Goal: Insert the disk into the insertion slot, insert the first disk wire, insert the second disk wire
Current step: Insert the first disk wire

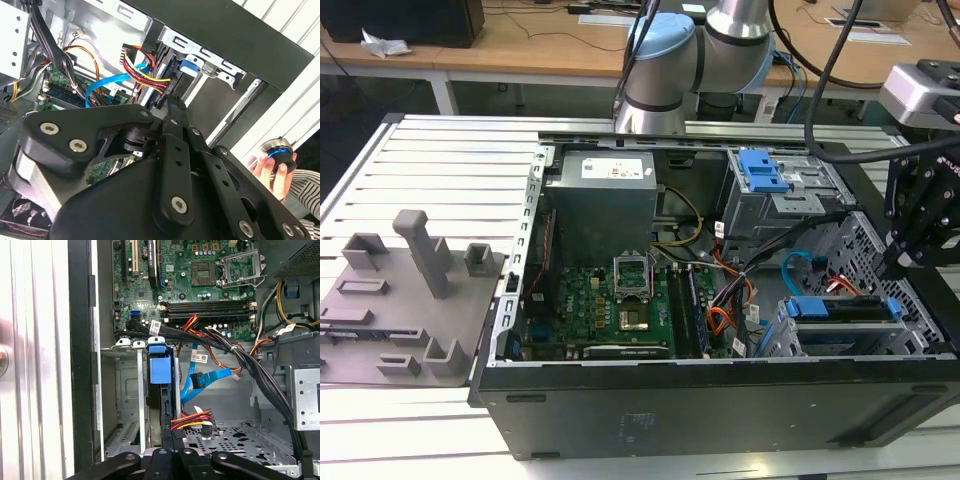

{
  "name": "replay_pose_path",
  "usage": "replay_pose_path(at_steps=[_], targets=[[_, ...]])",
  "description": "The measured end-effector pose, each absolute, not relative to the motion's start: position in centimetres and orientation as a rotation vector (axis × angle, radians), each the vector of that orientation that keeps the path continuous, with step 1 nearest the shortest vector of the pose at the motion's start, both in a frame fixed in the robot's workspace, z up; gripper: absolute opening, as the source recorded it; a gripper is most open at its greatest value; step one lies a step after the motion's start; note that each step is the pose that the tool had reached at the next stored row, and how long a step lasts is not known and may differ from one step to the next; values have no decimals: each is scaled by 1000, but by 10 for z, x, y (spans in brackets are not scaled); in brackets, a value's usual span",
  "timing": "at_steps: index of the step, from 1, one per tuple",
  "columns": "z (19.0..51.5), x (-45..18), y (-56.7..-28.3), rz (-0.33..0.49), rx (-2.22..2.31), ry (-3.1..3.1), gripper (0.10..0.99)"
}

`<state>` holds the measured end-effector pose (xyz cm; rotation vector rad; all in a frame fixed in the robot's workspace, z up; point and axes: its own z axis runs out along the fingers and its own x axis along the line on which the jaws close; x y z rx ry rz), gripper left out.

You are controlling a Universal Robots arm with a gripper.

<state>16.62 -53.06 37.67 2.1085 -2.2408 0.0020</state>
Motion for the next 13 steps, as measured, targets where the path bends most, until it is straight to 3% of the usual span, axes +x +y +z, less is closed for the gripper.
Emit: replay_pose_path(at_steps=[13], targets=[[377,161,-531,2,2109,-2241,106]])
